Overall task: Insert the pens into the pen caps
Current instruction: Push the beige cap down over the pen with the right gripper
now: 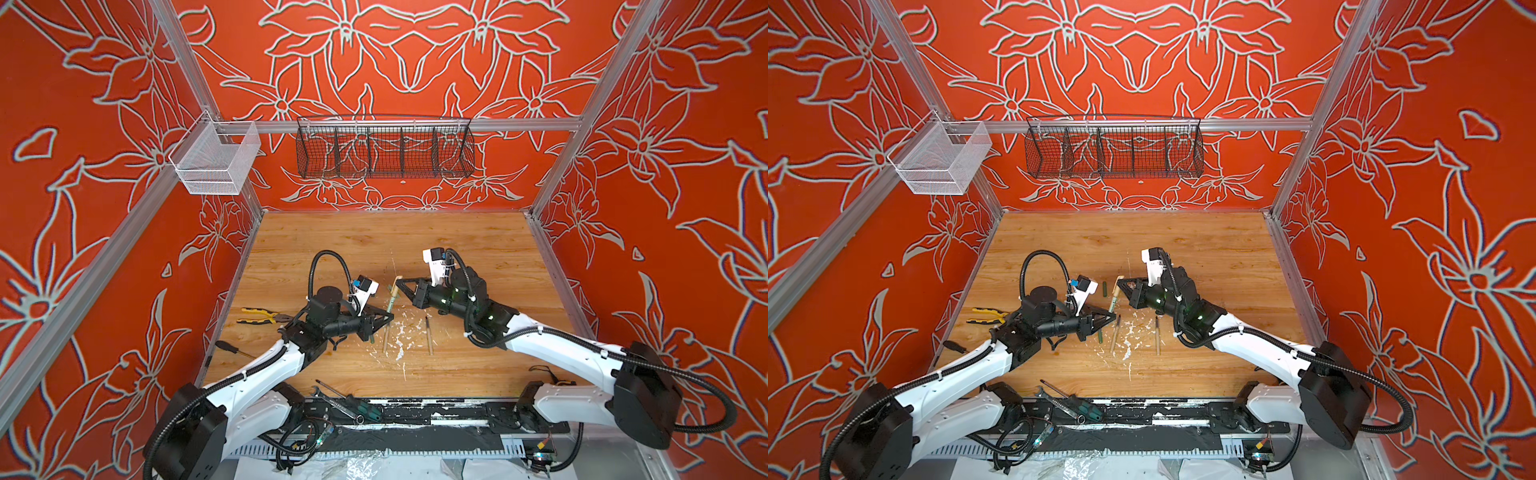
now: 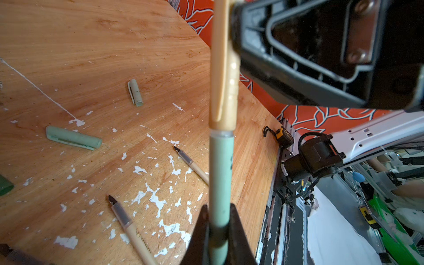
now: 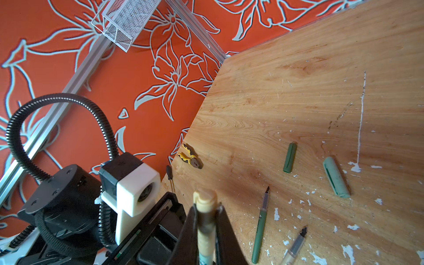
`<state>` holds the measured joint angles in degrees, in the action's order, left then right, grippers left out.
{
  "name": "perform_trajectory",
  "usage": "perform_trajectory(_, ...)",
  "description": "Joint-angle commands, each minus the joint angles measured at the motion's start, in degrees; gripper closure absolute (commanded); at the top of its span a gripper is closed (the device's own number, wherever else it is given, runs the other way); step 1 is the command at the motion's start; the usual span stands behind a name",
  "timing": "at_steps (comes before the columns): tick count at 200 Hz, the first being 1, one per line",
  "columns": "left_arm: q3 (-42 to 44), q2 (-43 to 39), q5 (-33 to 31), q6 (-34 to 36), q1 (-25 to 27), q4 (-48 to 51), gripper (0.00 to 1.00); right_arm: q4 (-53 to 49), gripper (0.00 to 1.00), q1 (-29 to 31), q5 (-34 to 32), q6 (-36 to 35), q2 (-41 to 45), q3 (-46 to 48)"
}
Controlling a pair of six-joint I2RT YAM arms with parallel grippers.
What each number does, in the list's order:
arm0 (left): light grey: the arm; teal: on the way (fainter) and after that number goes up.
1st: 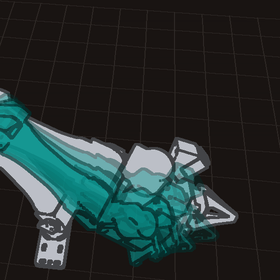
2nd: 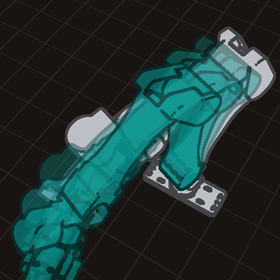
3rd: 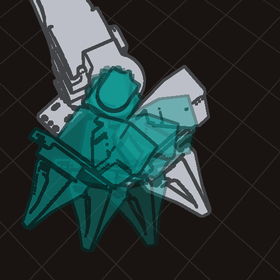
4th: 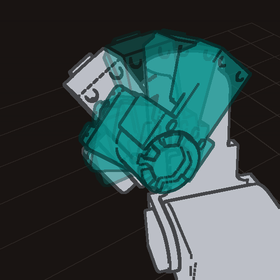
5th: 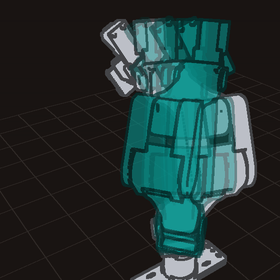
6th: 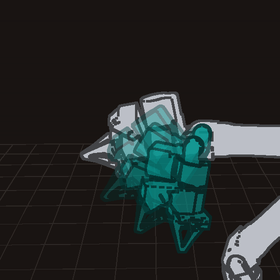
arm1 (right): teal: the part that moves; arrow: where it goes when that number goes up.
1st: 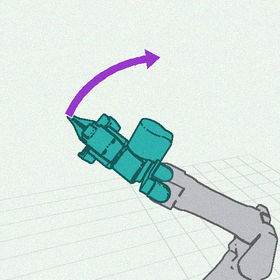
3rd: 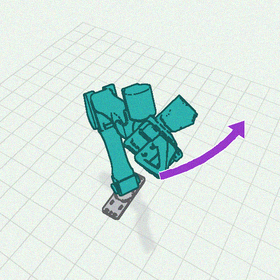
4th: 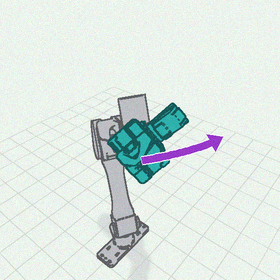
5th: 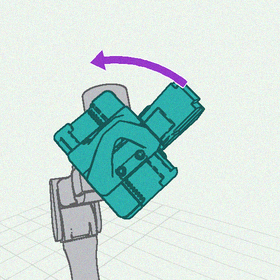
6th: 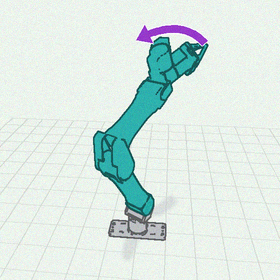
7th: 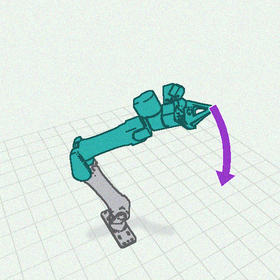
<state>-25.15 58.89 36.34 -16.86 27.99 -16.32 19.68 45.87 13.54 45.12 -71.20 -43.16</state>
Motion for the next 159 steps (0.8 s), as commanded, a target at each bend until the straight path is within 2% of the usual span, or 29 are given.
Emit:
perform_trajectory(1, -0.17, -0.18, -2.42, -1.41, -1.88, -6.26, 1.0, -5.39, 0.89, 0.58, 1.71, -1.15, 1.98, 0.84)
perform_trajectory(18, 0.11, 0.07, -1.74, -2.04, -2.14, -7.44, 1.0, -6.57, 0.85, 0.54, 1.66, -1.7, 2.77, 0.0)
perform_trajectory(52, 0.27, 1.22, -0.07, -3.87, -2.76, -9.33, 1.0, -11.27, 0.57, 0.49, -0.11, -3.5, 7.12, -0.53)
perform_trajectory(78, 0.7, 1.23, 1.01, -4.39, -2.94, -10.63, 1.0, -16.12, 0.43, -0.16, -1.16, -6.16, 10.9, -0.55)
perform_trajectory(137, 0.2, 1.18, 0.7, -3.83, -3.25, -11.11, 1.0, -23.01, 0.23, -2.51, 4.85, -9.72, 14.15, -4.23)
perform_trajectory(159, 0.42, 0.82, 1.99, -3.76, -3.64, -11.07, 1.0, -24.57, 0.13, -3.71, 9.45, -12.26, 14.18, -6.47)
